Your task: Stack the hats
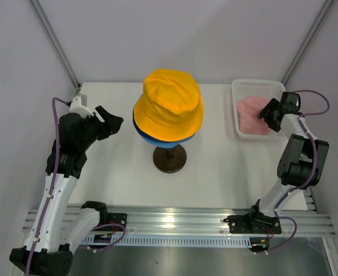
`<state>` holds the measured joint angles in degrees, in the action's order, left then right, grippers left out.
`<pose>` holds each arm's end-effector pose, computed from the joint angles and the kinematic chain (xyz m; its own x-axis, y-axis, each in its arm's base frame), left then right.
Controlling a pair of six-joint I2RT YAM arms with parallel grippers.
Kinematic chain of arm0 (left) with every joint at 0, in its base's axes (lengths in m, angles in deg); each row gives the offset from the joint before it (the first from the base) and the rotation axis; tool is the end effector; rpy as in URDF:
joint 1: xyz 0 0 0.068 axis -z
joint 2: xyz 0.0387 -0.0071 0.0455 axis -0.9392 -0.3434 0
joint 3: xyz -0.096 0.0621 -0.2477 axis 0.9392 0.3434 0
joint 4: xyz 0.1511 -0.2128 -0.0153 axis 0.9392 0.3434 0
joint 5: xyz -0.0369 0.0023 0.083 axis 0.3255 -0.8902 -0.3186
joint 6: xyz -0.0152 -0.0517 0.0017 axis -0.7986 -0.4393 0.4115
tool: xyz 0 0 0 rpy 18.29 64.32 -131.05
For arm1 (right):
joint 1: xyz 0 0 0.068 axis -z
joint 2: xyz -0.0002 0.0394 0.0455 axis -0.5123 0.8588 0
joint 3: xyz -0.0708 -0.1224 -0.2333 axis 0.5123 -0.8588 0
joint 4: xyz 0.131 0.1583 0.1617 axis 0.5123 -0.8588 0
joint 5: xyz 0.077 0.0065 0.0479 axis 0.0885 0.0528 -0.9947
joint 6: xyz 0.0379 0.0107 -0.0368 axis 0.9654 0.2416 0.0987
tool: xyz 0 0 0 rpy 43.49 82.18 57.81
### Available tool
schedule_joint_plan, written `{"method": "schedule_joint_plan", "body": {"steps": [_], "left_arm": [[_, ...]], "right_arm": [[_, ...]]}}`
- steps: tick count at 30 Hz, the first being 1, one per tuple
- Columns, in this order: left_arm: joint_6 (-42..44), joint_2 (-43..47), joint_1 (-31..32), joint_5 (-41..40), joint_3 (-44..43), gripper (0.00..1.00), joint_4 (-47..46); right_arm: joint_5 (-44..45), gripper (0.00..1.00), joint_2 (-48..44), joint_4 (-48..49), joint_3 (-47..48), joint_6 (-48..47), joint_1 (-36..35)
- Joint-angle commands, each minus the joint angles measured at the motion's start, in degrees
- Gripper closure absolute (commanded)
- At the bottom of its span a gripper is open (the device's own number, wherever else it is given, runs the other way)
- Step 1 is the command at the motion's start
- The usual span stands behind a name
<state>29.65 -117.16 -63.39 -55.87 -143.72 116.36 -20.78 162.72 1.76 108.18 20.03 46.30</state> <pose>0.1751 -0.0252 0.3722 -0.3977 -0.4719 -0.7869 0.0510 0.8449 -0.5325 0.3741 -0.1010 0.2292 -0.5556 0.5704 -0.6049 0.4836 0.8136 0.3229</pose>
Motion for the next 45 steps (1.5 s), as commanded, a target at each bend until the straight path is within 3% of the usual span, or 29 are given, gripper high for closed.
{"method": "schedule_joint_plan", "body": {"steps": [1, 5, 11, 13, 14, 16, 20, 24, 31, 36, 41, 45], "left_arm": [[2.7, -0.4, -1.8, 2.5, 0.0, 0.28, -3.0], [2.7, -0.8, -2.8, 3.8, 0.4, 0.28, -3.3], [2.7, -0.9, -3.4, 4.6, 0.6, 0.29, -3.6], [2.7, -0.6, -3.4, 4.6, 0.4, 0.29, -3.4], [2.9, -0.4, -3.4, 4.4, 0.2, 0.29, -3.3], [3.0, -0.1, -3.4, 4.3, -0.1, 0.29, -2.8], [3.2, 1.3, -3.4, 4.4, -0.8, 0.29, -1.8], [3.1, 3.4, -3.4, 5.4, -1.5, 0.29, -0.6], [0.9, 8.5, -3.4, 6.9, 0.7, 0.29, 0.0], [-1.4, 10.2, -3.4, 10.4, 2.1, 0.29, -2.0], [-1.6, 11.6, -3.4, 12.2, 2.3, 0.29, -1.9], [-2.0, 12.9, -3.4, 12.6, 3.2, 0.30, -2.0]], "right_arm": [[4.0, 0.33, 2.8, 3.8, 4.5, -2.7, -0.3], [5.7, 0.48, 4.9, 6.4, 5.8, -2.7, -0.5], [6.2, 0.52, 9.1, 8.2, 8.8, -4.1, -1.7], [6.4, 0.65, 9.9, 7.9, 10.3, -4.2, -2.1], [6.6, 0.84, 10.3, 7.6, 10.7, -4.4, -2.1], [7.0, 1.00, 9.5, 6.3, 11.7, -4.2, -2.4], [3.7, 1.00, 2.5, 5.3, 11.8, -4.3, -2.7], [-4.7, 1.00, -11.7, 3.4, 13.3, -2.7, -2.9], [-20.3, 1.00, -31.2, 8.3, 15.2, 8.7, -4.4], [-26.6, 1.00, -35.0, 14.0, 21.9, 18.7, -7.7], [-30.5, 1.00, -32.7, 22.6, 30.9, 30.3, -12.1], [-30.5, 1.00, -27.7, 21.3, 39.0, 30.2, -27.3]]}}
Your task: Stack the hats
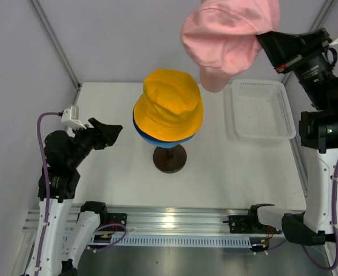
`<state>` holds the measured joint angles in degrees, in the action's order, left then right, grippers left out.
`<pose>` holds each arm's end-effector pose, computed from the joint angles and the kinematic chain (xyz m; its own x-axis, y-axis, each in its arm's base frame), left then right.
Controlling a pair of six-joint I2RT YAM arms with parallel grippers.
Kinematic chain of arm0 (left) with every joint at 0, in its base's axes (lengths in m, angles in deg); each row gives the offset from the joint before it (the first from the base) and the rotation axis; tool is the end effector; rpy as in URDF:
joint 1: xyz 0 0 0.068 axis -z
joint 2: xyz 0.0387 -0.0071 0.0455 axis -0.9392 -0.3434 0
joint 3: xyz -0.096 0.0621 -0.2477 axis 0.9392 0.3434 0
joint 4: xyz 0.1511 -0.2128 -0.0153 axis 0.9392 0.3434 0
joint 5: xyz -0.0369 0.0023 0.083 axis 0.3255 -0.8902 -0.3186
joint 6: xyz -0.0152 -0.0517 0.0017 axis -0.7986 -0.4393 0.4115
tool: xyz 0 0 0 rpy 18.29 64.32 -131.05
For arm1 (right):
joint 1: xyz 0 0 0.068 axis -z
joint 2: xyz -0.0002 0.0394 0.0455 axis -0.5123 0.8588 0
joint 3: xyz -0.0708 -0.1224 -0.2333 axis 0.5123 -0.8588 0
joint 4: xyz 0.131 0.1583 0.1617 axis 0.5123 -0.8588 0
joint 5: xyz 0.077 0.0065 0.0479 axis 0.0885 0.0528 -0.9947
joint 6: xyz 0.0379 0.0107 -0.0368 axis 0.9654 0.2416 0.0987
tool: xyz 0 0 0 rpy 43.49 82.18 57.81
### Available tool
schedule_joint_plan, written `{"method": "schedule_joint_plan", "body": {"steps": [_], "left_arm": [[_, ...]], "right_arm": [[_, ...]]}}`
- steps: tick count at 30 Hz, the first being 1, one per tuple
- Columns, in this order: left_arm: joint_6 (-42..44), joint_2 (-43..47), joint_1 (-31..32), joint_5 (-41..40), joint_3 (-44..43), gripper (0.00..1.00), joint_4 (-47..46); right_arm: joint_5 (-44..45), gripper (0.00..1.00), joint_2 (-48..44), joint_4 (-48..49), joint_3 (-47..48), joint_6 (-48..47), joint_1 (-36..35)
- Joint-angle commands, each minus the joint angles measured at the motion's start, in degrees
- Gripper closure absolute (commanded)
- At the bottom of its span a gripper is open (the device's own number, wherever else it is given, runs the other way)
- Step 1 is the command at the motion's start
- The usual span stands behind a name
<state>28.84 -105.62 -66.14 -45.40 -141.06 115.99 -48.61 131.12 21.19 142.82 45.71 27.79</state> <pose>0.1251 -0.0198 0.3845 -0.3367 -0.4819 -0.8089 0.2386 0.7874 -0.5684 0.1623 0.0274 0.6228 0.0607 0.6486 -0.7587 -0.7722 0.5122 0.3761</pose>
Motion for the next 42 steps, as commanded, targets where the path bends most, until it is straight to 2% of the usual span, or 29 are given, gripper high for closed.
{"method": "schedule_joint_plan", "body": {"steps": [1, 4, 7, 9, 19, 26, 33, 38, 42], "left_arm": [[-1.1, 1.5, -0.6, 2.0, 0.5, 0.30, -1.4], [-0.8, 2.2, -0.6, 1.4, 0.2, 0.29, -1.0], [-0.2, 2.3, -0.6, 0.7, -0.7, 0.29, -0.6], [0.2, 2.0, -0.6, 0.5, -1.0, 0.29, -0.4], [-0.1, 1.8, -0.6, -1.7, -3.1, 0.28, -0.4], [-4.8, 0.8, -0.6, 0.3, -7.7, 0.28, -5.4], [-16.1, -1.1, -0.6, 5.8, -9.4, 0.28, -15.0], [-29.4, -2.4, -0.5, 13.9, -5.5, 0.28, -28.2], [-33.8, -4.0, -0.4, 16.2, -5.1, 0.28, -32.2]], "right_arm": [[-2.4, 1.00, 5.0, 1.3, 5.6, 3.9, -11.4], [-1.7, 1.00, 9.1, -2.8, 8.7, 1.1, -21.1], [-2.3, 1.00, 12.6, -5.2, 9.1, 0.9, -26.4], [-2.8, 1.00, 14.4, -6.1, 9.3, 0.8, -27.6], [4.7, 1.00, 12.5, -15.6, 4.1, -3.4, -26.9], [12.4, 1.00, 7.4, -22.0, 2.3, -6.2, -26.0], [15.0, 1.00, 3.9, -25.0, -2.4, -6.7, -25.4], [19.0, 1.00, 1.7, -27.4, -5.2, -7.1, -25.0], [19.1, 1.00, 1.9, -27.7, -5.7, -7.0, -25.0]]}}
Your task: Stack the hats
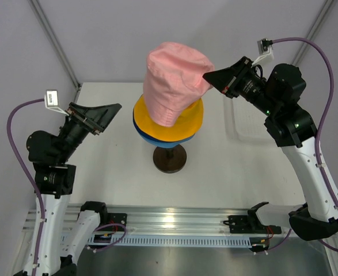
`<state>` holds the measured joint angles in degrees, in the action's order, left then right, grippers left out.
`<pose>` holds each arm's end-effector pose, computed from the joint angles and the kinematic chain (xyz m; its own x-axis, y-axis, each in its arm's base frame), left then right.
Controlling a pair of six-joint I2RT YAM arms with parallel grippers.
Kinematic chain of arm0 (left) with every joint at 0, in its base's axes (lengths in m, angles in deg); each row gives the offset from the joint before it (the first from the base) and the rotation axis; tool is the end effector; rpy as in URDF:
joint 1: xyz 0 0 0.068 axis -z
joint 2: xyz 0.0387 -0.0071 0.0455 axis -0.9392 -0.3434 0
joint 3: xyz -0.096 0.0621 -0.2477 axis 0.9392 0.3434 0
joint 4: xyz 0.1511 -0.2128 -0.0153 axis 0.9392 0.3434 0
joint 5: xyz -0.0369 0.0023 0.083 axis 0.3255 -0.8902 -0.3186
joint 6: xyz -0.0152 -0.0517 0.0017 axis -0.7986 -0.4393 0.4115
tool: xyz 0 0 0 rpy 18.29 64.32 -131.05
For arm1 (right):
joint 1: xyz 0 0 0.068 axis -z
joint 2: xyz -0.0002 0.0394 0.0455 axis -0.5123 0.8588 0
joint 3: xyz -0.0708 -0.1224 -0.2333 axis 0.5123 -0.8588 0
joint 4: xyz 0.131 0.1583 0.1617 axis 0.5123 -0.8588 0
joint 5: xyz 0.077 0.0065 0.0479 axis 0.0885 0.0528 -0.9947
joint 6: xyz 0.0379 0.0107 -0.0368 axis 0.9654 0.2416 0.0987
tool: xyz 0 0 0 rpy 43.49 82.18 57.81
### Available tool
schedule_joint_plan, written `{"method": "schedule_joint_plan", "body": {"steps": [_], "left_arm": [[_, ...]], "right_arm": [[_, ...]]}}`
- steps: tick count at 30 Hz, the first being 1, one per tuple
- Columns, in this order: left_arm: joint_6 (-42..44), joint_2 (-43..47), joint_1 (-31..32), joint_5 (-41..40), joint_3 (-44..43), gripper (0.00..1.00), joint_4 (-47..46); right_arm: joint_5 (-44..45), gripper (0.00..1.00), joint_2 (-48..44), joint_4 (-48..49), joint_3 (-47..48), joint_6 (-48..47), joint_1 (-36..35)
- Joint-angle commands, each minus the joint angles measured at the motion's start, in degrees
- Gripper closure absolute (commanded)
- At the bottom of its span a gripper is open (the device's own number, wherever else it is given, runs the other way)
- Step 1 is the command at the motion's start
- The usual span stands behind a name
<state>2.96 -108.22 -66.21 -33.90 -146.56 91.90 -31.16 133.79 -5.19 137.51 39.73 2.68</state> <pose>0.1183 -0.0256 0.4539 -0.2924 -0.7142 -0.6359 0.5436 0.4229 -0.7250 0.1967 0.1153 0.5464 -0.4153 0.5327 -0.7374 -0.5382 0.5096 0.6713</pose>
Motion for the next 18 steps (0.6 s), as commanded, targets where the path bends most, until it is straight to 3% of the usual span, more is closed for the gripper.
{"method": "schedule_joint_plan", "body": {"steps": [1, 6, 12, 18], "left_arm": [[-9.1, -2.3, -0.4, 6.7, 0.4, 0.28, -8.9], [-12.1, -2.6, 5.4, 6.8, 1.9, 0.28, -11.4], [-12.1, -1.4, 16.3, -1.2, 3.7, 0.27, -11.0], [-15.7, -4.5, 22.5, -6.1, 5.7, 0.28, -18.1]], "right_arm": [[1.5, 1.00, -0.2, -1.7, -0.4, -0.9, 0.1], [2.6, 1.00, -0.1, -2.6, -0.4, 1.2, -0.2], [5.5, 1.00, -2.5, 0.7, -4.4, 2.9, -0.9], [4.8, 1.00, -2.9, 1.9, -6.1, 3.2, -1.0]]}}
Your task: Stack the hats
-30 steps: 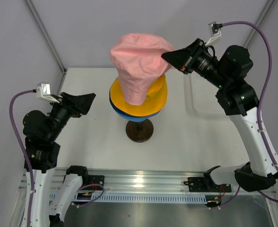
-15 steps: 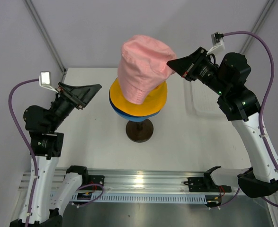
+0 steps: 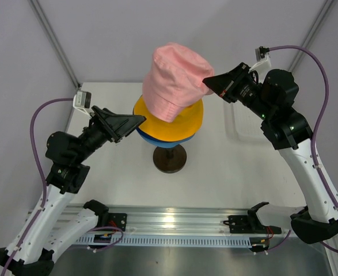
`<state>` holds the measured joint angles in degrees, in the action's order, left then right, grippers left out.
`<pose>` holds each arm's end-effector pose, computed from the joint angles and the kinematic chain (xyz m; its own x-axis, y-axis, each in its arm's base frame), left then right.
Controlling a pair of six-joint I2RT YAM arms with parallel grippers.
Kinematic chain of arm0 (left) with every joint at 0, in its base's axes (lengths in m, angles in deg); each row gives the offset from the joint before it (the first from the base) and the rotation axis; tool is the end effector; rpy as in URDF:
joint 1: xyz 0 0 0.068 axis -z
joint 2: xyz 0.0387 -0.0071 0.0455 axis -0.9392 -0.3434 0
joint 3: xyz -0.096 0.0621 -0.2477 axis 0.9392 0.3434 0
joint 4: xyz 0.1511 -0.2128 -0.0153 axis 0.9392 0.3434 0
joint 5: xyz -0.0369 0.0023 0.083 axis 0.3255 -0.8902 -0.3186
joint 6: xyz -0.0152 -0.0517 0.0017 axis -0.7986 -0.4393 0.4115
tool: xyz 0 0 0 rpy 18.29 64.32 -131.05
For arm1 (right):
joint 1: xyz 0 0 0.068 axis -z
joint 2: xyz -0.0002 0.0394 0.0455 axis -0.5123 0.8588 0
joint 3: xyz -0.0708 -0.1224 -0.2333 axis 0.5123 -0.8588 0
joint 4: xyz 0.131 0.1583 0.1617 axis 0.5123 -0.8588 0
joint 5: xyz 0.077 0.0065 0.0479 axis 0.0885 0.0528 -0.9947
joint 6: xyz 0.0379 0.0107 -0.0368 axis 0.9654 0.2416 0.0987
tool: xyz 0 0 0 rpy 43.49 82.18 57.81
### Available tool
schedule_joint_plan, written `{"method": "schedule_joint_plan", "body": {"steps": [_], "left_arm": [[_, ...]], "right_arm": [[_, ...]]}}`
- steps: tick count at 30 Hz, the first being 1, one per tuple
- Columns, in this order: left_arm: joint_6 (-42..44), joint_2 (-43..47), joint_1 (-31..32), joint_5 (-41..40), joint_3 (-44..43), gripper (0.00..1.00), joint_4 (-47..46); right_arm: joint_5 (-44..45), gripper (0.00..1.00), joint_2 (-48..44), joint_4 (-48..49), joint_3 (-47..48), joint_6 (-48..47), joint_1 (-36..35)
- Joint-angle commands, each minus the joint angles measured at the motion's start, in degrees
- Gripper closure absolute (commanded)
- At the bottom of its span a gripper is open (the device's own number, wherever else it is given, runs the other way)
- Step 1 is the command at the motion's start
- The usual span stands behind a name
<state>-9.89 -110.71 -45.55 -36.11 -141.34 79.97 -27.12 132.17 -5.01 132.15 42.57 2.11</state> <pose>0.1229 -0.0741 0.4411 -0.6076 -0.6391 -0.4716 0.5735 0.0577 -0.8171 0.2009 0.1174 0.5249 -0.4468 0.5655 -0.6932 -0.4462 0.5308 0.7205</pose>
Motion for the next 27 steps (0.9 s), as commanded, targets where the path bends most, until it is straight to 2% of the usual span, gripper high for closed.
{"method": "schedule_joint_plan", "body": {"steps": [1, 8, 14, 17, 19, 20, 22, 23, 27], "left_arm": [[-3.3, -2.6, 3.1, -4.3, 0.2, 0.28, -7.0], [-1.5, -9.0, 9.6, -10.2, -4.2, 0.28, -9.8], [-0.9, -11.8, 14.6, -18.6, -4.4, 0.31, -14.7], [-0.6, -11.8, 15.6, -21.0, -4.4, 0.42, -17.4], [0.1, -11.7, 15.9, -21.7, -5.8, 0.53, -17.3], [0.4, -11.5, 16.0, -21.8, -6.6, 0.62, -17.2], [0.7, -11.3, 16.2, -22.2, -8.0, 0.71, -15.9], [0.7, -11.1, 16.3, -22.8, -8.4, 0.80, -15.5], [-0.2, -11.3, 16.8, -23.5, -10.3, 0.99, -13.7]], "right_arm": [[0.9, 1.00, -1.5, 2.0, -1.0, 0.5, -0.5], [1.6, 1.00, -3.1, 3.9, -2.7, 0.3, -0.5], [2.0, 1.00, -4.2, 4.6, -3.8, -0.2, -0.6], [3.1, 1.00, -4.9, 4.6, -4.1, -1.1, -0.5], [3.8, 1.00, -5.4, 4.7, -4.1, -2.0, -0.5], [4.0, 1.00, -5.6, 5.1, -3.9, -2.4, -0.5], [4.3, 1.00, -5.9, 5.6, -3.6, -3.4, -0.4], [4.3, 1.00, -6.0, 5.8, -2.8, -3.6, -0.4], [2.4, 1.00, -6.3, 6.0, -0.3, -5.5, -0.5]]}}
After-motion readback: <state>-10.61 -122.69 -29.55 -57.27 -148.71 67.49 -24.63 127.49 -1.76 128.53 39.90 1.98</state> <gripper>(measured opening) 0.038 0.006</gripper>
